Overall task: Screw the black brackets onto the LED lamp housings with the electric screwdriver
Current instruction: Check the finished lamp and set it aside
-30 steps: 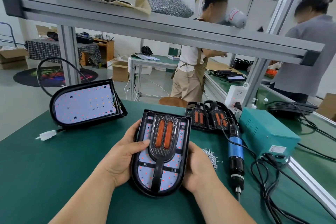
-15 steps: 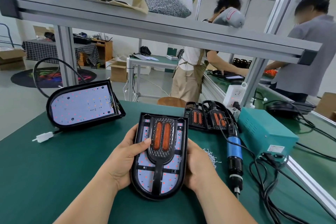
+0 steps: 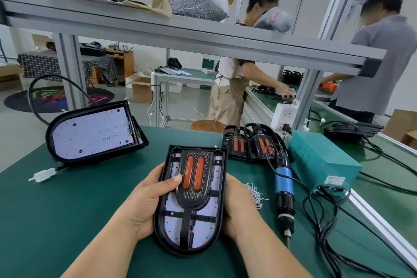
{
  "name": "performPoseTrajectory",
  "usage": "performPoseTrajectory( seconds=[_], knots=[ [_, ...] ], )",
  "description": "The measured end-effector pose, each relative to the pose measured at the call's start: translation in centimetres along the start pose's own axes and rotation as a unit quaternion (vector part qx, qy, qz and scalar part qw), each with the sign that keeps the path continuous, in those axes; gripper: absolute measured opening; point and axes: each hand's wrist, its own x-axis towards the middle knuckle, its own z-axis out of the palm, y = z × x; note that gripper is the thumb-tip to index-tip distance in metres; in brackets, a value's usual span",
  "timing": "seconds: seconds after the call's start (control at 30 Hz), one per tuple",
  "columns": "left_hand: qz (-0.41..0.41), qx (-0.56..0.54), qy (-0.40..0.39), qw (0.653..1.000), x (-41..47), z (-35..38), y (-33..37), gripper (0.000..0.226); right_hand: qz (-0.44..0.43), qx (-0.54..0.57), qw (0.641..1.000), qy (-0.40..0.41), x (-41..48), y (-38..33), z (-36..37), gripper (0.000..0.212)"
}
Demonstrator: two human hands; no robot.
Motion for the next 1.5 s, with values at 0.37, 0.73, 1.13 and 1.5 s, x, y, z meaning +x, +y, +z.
performPoseTrajectory(
  seconds=[0.37,0.73,1.13,1.5],
  knots=[
    [0.011,-0.012,0.035,0.999,0.2,-0.2,0.0,0.048,0.04,0.012,0.998,-0.038,-0.1,-0.1,-0.2,0.043],
    [-0.039,0.028,0.019,0.999,0.1,-0.2,0.4,0.039,0.0,0.022,0.999,0.047,0.4,0.4,-0.2,0.027],
    [-0.085,0.052,0.01,0.995,0.0,-0.4,0.9,0.039,0.002,-0.042,0.999,0.0,-0.3,0.4,-0.2,0.027],
    [-0.048,0.047,0.107,0.992,0.3,0.2,0.8,0.056,-0.015,-0.065,0.998,0.018,0.2,0.6,0.0,0.058]
  ],
)
